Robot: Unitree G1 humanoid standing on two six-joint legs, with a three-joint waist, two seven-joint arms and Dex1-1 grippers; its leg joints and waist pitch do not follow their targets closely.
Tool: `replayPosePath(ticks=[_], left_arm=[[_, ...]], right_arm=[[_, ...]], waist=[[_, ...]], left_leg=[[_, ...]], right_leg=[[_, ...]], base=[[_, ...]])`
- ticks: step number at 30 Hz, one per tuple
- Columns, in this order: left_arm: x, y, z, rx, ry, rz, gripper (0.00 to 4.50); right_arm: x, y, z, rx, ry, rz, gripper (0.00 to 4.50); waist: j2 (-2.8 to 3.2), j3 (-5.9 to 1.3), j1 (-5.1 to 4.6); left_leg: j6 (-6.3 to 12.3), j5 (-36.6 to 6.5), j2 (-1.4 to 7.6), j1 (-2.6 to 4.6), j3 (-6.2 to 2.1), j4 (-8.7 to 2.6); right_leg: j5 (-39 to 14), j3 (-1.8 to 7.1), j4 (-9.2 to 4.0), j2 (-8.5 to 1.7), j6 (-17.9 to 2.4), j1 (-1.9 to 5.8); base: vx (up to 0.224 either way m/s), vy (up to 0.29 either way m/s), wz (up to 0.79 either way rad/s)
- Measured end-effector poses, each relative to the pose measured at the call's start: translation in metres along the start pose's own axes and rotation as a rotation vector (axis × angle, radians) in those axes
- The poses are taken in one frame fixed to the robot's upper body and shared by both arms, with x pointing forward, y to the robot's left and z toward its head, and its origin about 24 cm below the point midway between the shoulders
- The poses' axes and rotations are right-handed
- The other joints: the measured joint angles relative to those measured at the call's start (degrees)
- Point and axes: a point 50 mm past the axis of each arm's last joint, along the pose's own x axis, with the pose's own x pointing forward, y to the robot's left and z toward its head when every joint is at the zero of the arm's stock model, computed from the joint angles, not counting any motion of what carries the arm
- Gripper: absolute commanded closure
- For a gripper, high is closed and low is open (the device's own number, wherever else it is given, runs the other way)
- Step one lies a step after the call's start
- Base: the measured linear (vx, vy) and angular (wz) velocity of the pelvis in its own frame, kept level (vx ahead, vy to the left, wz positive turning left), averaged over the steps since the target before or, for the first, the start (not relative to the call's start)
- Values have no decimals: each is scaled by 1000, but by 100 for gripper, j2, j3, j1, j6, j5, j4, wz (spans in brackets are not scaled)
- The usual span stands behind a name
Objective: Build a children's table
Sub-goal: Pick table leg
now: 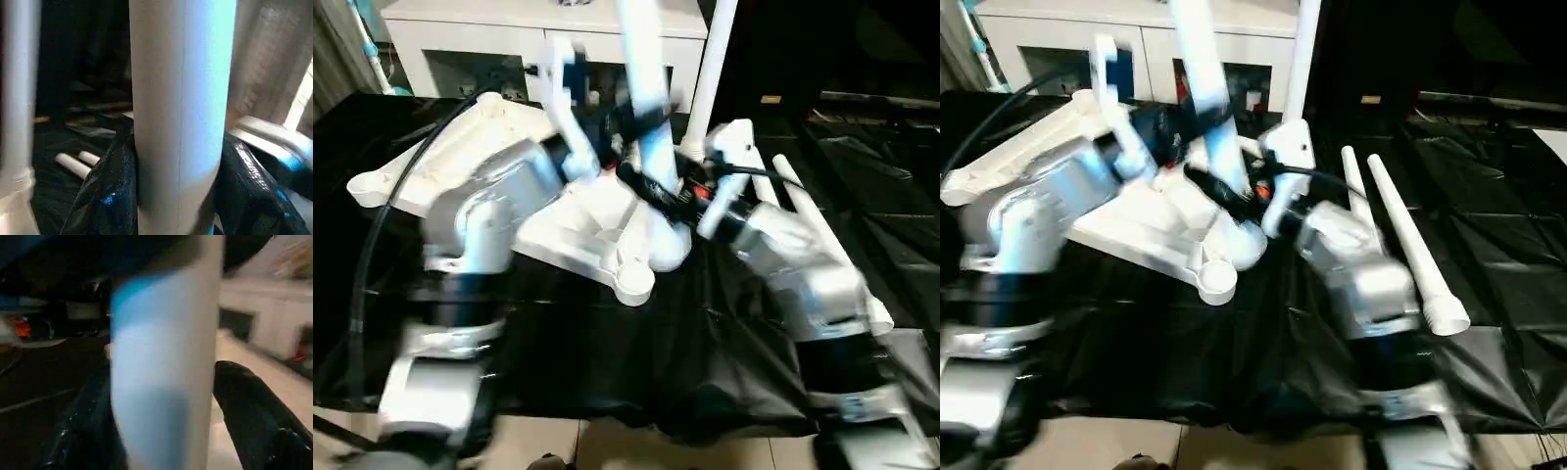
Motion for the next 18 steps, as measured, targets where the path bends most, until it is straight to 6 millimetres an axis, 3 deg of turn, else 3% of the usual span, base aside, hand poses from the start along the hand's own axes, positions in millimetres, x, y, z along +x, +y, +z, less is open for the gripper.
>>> replayPosePath(ticks=[11, 12, 18], left_arm=[[-10, -5, 6, 10, 5, -177, 268], [-11, -5, 6, 12, 7, -182, 268], [-12, -5, 7, 20, 2, -186, 268]], right_arm=[[-20, 3, 4, 73, 118, 180, 139], [-21, 3, 2, 79, 131, 186, 169], [-20, 6, -4, 96, 163, 197, 219]], waist=[[-12, 0, 25], [-15, 1, 29], [-34, 4, 47]], left_leg=[[-8, 0, 0, 4, 0, 9], [-9, 0, 0, 4, 0, 9], [-9, 1, 1, 4, 0, 10]], right_leg=[[2, 0, 13, -1, -3, 2], [2, 1, 13, -1, -3, 2], [2, 0, 15, -1, -2, 1]], base=[[0, 0, 0], [0, 0, 0], [0, 0, 0]])
